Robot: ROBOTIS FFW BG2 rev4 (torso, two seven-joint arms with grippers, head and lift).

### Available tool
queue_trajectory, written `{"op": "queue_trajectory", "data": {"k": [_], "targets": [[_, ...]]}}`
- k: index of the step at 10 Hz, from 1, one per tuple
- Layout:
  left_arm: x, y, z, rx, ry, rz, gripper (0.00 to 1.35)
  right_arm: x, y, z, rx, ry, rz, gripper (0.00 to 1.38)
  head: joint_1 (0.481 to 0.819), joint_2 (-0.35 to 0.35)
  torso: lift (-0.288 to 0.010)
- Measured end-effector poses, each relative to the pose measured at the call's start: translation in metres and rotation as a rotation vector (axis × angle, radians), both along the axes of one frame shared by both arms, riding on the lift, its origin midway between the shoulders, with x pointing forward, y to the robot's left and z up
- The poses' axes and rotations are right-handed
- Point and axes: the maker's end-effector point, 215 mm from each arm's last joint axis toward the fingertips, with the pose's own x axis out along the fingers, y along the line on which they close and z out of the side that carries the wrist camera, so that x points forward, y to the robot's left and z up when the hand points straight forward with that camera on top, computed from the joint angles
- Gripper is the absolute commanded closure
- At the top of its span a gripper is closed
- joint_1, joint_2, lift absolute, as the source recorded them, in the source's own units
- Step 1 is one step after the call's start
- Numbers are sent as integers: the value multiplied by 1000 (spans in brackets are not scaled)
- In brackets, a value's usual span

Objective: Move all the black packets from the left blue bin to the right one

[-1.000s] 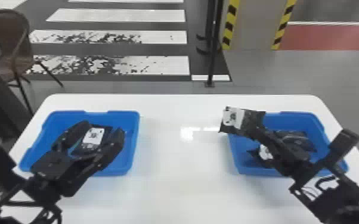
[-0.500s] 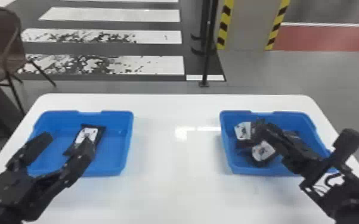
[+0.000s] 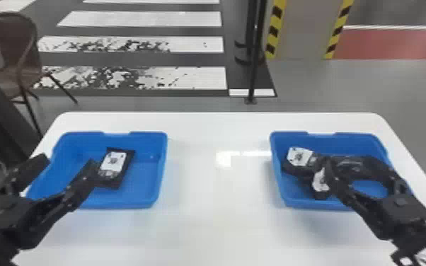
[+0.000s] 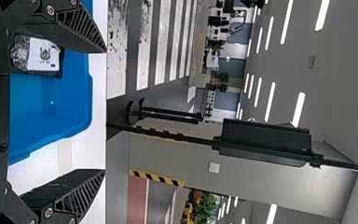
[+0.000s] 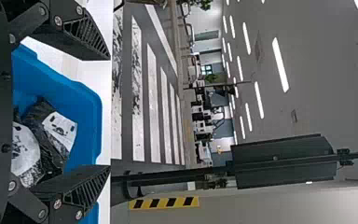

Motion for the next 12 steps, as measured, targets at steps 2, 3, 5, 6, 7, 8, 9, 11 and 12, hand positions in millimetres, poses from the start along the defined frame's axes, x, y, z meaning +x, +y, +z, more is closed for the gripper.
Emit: {"op": "queue_trajectory", "data": {"k": [2, 3, 5, 6, 7, 8, 9, 11, 12], "targets": [[19, 28, -11, 54, 42, 53, 131, -31, 9, -5, -1, 20, 0, 173, 695, 96, -140], [34, 42, -26, 66, 75, 76, 131, -44, 14, -3, -5, 24, 4, 173, 695, 112, -140], [64, 67, -61, 67, 153, 119, 130, -59, 22, -2, -3, 36, 11, 173, 695, 161, -140], [77, 80, -74, 72, 189, 143, 130, -62, 23, -2, 3, 37, 12, 173, 695, 179, -140], [91, 89, -88, 70, 236, 159, 131, -62, 24, -4, 9, 41, 13, 173, 695, 191, -140], [104, 92, -107, 62, 310, 163, 131, -61, 26, -7, 16, 46, 16, 173, 695, 193, -140], [114, 87, -124, 53, 399, 152, 131, -60, 30, -8, 25, 50, 24, 173, 695, 193, -140], [128, 58, -153, 43, 553, 87, 131, -57, 40, -12, 49, 58, 43, 176, 695, 165, -140], [129, 48, -166, 40, 622, 65, 131, -57, 42, -15, 59, 64, 45, 177, 695, 159, -140]]}}
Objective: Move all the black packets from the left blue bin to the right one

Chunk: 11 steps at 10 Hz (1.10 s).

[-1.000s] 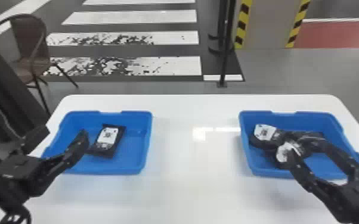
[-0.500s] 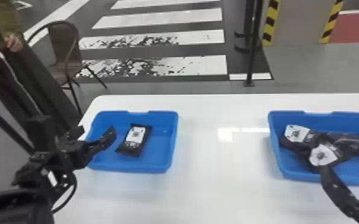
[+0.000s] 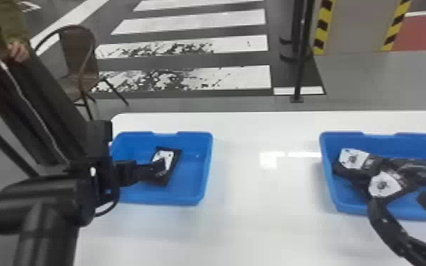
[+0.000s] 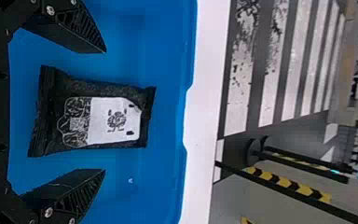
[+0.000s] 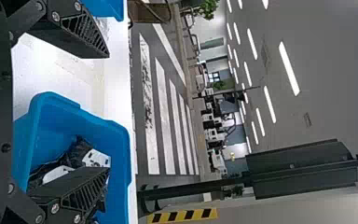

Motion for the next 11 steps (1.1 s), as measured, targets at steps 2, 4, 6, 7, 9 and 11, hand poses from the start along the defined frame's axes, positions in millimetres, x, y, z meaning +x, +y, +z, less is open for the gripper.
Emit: {"op": "queue_trajectory", "data": {"k": [2, 4, 6, 7, 9, 11], "targets": [[4, 3, -13, 24, 81, 7, 127, 0, 2, -4, 13, 12, 4, 177, 695, 157, -140], [25, 10, -23, 28, 111, 7, 133, 2, 4, -7, 24, 18, 11, 177, 695, 165, -140], [48, 3, -29, 23, 129, -38, 263, 6, 9, -10, 35, 21, 20, 177, 695, 160, -140], [51, -7, -33, 8, 137, -58, 449, 6, 10, -12, 43, 27, 22, 177, 695, 150, -140], [48, -25, -37, -37, 147, -89, 961, 6, 11, -14, 53, 33, 23, 177, 695, 129, -140], [46, -26, -41, -14, 151, -109, 1164, 5, 11, -16, 63, 39, 24, 177, 695, 127, -140]]}}
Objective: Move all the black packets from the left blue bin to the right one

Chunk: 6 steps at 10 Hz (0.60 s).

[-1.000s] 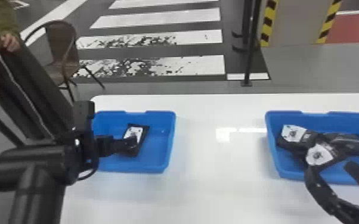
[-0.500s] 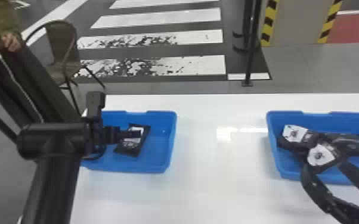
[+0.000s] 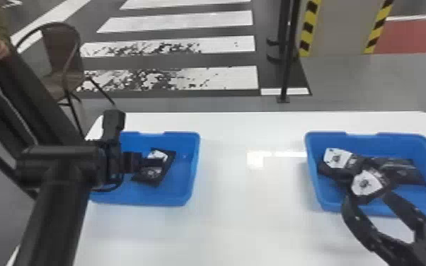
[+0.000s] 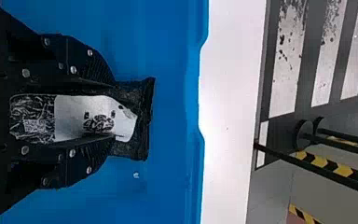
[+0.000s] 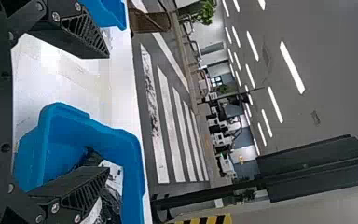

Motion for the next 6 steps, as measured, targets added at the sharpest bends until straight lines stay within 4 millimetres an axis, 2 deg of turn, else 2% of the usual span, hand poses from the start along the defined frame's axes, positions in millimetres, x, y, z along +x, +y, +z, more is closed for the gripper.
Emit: {"op": "queue_trajectory", "data": {"k": [2, 3, 4, 6], "targets": [[7, -3, 11, 0, -57, -41, 1165, -1, 0, 0, 9, 3, 3, 177, 695, 124, -140], [9, -9, 25, -11, -100, -63, 1165, -1, 0, 3, 10, -3, 5, 177, 695, 117, -140], [4, -22, 43, -37, -147, -85, 1165, 0, 1, 6, 15, -10, 6, 177, 695, 111, -140], [-20, -65, 78, -126, -238, -164, 1164, 2, 10, 12, 43, -16, 36, 177, 695, 68, -140]]}}
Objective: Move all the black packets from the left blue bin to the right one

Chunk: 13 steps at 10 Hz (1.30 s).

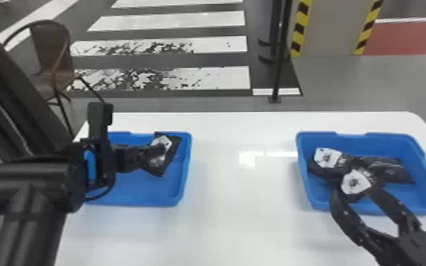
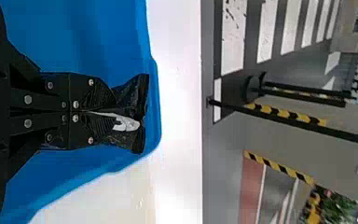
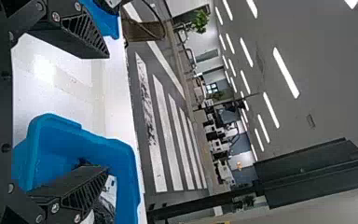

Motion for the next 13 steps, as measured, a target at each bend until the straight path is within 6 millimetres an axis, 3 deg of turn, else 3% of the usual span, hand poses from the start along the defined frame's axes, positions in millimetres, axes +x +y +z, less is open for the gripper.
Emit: {"op": "queue_trajectory", "data": {"k": [3, 8, 10, 13], "targets": [[-32, -89, 34, -189, -138, -202, 1164, 16, 30, 12, 82, -16, 101, 177, 695, 3, -140], [-80, -209, 46, -370, -145, -423, 1164, 43, 82, 38, 172, -53, 226, 177, 695, -82, -140], [-91, -242, 55, -403, -144, -489, 1164, 52, 96, 43, 185, -62, 258, 173, 695, -104, -140], [-106, -273, 65, -447, -138, -553, 1164, 68, 99, 39, 177, -60, 264, 180, 695, -143, -140]]}}
